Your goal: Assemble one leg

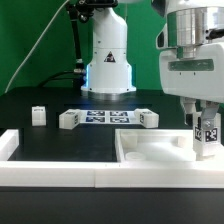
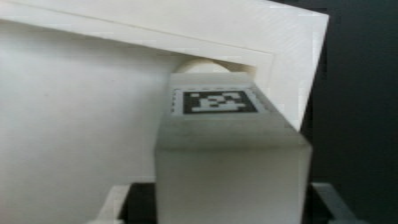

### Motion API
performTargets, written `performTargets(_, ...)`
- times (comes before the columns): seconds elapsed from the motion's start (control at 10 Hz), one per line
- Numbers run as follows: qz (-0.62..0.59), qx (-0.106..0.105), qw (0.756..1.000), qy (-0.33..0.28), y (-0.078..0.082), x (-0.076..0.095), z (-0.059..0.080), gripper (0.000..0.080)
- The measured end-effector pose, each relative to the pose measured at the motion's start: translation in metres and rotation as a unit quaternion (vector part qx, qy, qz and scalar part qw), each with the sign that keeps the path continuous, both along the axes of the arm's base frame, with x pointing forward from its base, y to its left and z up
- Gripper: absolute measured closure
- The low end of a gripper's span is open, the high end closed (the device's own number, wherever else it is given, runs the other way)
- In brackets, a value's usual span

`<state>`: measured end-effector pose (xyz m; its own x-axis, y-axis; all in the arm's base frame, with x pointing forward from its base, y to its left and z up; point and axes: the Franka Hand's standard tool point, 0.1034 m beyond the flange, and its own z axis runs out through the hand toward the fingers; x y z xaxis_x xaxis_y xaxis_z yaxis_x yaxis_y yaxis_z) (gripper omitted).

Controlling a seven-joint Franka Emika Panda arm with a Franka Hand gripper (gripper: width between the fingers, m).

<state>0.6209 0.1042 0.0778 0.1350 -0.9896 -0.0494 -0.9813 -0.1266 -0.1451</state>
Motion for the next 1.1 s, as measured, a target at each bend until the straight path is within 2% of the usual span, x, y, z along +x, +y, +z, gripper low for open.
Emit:
performTargets(0.4,-0.119,0.032,0.992,0.015,0.0008,-0.0023,-0.0008,0.0507)
performTargets(0.5,-0.111,0.031,0.993,0.014,0.001,-0.0024,-0.0009,0.0439)
performTargets(0.6,-0.108,0.03,0.994,0.014,0.001,-0.0024,-0.0009,0.0254)
performTargets(0.7,-0.078,0.027,0.997,0.01,-0.0002,-0.0016,-0.0005,0.0254)
performTargets(0.8,-0.055,0.024,0.998,0.008,-0.0015,-0.0013,-0.0004,0.017)
performTargets(1.1,0.115,0.0,0.993,-0.004,-0.0005,-0.0011,0.0003,0.0151)
